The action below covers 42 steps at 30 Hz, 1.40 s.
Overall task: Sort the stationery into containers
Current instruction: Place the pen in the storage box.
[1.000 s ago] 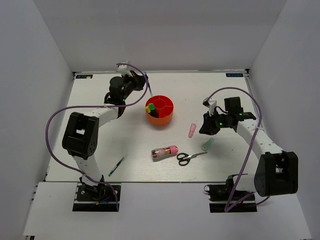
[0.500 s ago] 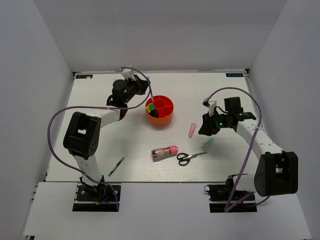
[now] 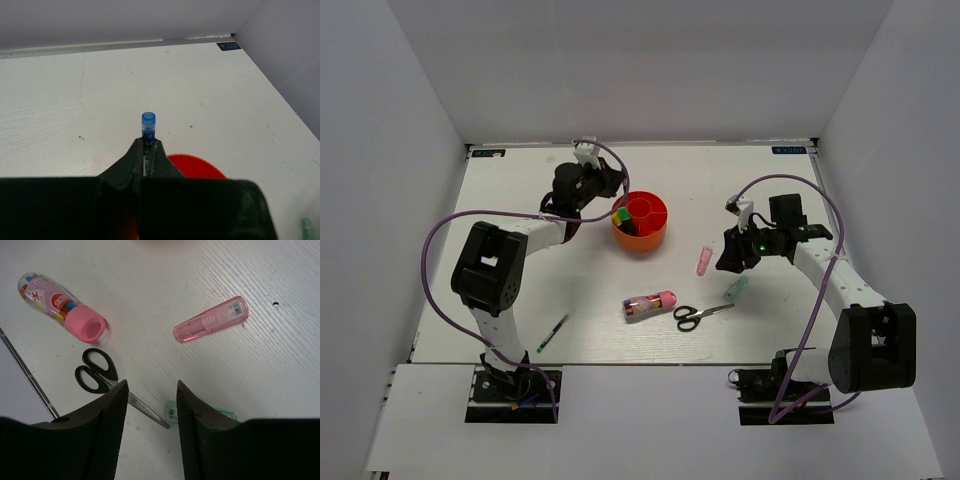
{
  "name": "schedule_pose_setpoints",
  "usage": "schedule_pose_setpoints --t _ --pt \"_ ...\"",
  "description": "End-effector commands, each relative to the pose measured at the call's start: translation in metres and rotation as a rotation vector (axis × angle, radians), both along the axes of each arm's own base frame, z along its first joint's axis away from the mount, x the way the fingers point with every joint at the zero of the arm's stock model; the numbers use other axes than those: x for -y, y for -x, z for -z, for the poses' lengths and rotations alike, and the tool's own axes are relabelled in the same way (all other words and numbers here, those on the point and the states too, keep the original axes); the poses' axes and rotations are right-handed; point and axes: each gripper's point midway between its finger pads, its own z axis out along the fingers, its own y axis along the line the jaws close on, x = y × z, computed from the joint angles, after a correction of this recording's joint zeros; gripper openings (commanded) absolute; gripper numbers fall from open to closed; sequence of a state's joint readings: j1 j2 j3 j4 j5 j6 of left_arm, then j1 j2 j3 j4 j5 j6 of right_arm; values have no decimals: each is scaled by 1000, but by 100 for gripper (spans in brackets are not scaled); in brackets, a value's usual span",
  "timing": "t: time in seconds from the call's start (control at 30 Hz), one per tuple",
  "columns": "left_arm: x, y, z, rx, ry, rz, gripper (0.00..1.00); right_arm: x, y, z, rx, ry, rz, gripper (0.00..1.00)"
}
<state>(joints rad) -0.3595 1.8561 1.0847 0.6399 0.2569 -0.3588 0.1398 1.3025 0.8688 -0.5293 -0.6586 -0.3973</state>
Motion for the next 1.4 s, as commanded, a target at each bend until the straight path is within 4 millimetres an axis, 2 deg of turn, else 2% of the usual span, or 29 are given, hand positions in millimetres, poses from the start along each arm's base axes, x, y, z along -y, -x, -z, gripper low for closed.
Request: schedule_pose_setpoints --t 0.0,0.13,0.23,0.27,0.33,0.37,0.57,0.63,0.7,0.73,0.77,0.8,0.83,0.87,0.9,0.97,1.0,1.03,1.07,1.1,1.13,1.17,1.2,1.23,1.27,1.33,1.37 --pt "4 7 7 -2 -39 16 9 -2 3 -3 -1 -16 -16 47" --pt "6 10 11 -8 -63 26 18 -2 2 -5 3 -15 -16 52" --pt "9 14 13 -15 -79 34 29 -2 2 -4 2 -14 -17 58" --pt "9 15 14 -17 -83 36 36 -2 2 -4 3 -12 -16 60" --pt "7 16 14 -18 -82 32 40 -1 2 -4 5 -9 -14 63" --pt "7 17 14 -18 -85 32 45 -2 3 -4 0 -13 -18 64" --pt "6 24 -2 6 -84 38 49 0 1 -4 3 -12 -9 66" --pt "2 29 -15 28 -75 36 49 -1 2 -5 4 -12 -13 66" --pt "0 35 -28 48 -69 36 41 -1 2 -6 9 -14 -13 61" --pt "-3 44 -47 79 -56 37 35 -2 2 -7 12 -17 -15 56" --pt "-5 48 -52 84 -56 37 27 -3 4 -7 9 -20 -19 47" --pt "-7 52 -60 93 -56 35 17 -2 3 -8 14 -22 -20 23" --pt "-11 60 -45 13 -88 34 2 -2 4 -9 13 -27 -19 12" --pt "-17 72 -73 43 -73 29 0 -4 5 -11 22 -33 -26 4" --pt "-22 83 -59 -49 -96 30 0 -5 5 -12 25 -42 -33 0" --pt "-37 118 -47 -192 -156 31 0 -8 6 -11 29 -53 -50 0" --pt "-43 127 -43 -232 -175 24 0 -10 8 -15 44 -66 -66 0" --pt "-54 146 -35 -302 -210 12 6 -12 9 -15 47 -69 -76 13" --pt "-64 168 -21 -391 -254 12 18 -13 8 -17 56 -76 -81 22" --pt "-74 179 -19 -414 -279 -9 32 -15 7 -18 59 -78 -91 31" --pt "-89 208 8 -554 -351 -18 40 -16 5 -19 59 -77 -93 41" --pt "-100 216 14 -585 -378 -59 44 -20 4 -24 62 -79 -106 44" --pt "-109 229 11 -592 -372 -84 46 -24 3 -24 48 -81 -113 46" --pt "-122 253 31 -691 -416 -105 54 -25 2 -24 40 -79 -115 46" --pt "-133 258 29 -677 -428 -151 56 -30 -5 -33 47 -82 -118 46" --pt "-144 278 42 -703 -444 -166 59 -36 -11 -36 21 -61 -115 46" --pt "-147 286 41 -701 -442 -168 59 -39 -15 -40 1 -59 -95 44"
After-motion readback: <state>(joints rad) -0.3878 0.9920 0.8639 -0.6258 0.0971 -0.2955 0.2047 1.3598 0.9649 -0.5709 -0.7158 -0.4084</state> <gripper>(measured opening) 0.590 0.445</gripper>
